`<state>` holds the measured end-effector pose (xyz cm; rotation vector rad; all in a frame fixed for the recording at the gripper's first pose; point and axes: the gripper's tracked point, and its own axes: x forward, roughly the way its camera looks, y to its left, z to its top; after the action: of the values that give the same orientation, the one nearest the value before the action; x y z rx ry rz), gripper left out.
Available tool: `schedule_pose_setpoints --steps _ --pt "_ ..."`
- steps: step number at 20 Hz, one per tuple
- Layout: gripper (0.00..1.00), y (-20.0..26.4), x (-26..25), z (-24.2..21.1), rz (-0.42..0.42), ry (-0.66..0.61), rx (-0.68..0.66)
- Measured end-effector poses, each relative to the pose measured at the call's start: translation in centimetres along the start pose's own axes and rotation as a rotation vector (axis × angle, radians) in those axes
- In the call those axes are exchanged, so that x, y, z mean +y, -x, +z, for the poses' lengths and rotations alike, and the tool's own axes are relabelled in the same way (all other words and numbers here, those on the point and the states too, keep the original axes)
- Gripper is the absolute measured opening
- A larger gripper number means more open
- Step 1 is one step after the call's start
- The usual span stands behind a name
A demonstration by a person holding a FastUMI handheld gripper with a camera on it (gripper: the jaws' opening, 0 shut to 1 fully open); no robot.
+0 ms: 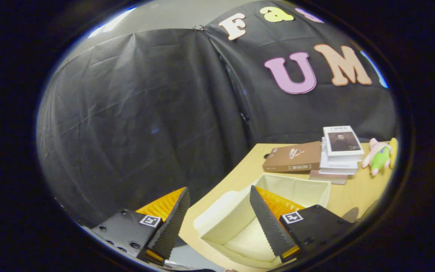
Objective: Open the storage box then place both shoes into the box .Put the left shoe in first, then the right shoe, with the right side of both shoes facing outward in a uniform manner.
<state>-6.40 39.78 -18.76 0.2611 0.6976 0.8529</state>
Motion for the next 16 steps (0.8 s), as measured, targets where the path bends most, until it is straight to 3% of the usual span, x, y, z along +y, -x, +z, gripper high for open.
schedule_pose_setpoints --steps 5,12,16 --pt "1.0 3.1 -5.9 0.9 -0.108 -0.002 -0.034" --pt "1.0 8.8 -16.9 0.7 -0.328 0.099 -0.031" --pt "1.0 11.2 -21.2 -0.9 -0.388 0.102 0.003"
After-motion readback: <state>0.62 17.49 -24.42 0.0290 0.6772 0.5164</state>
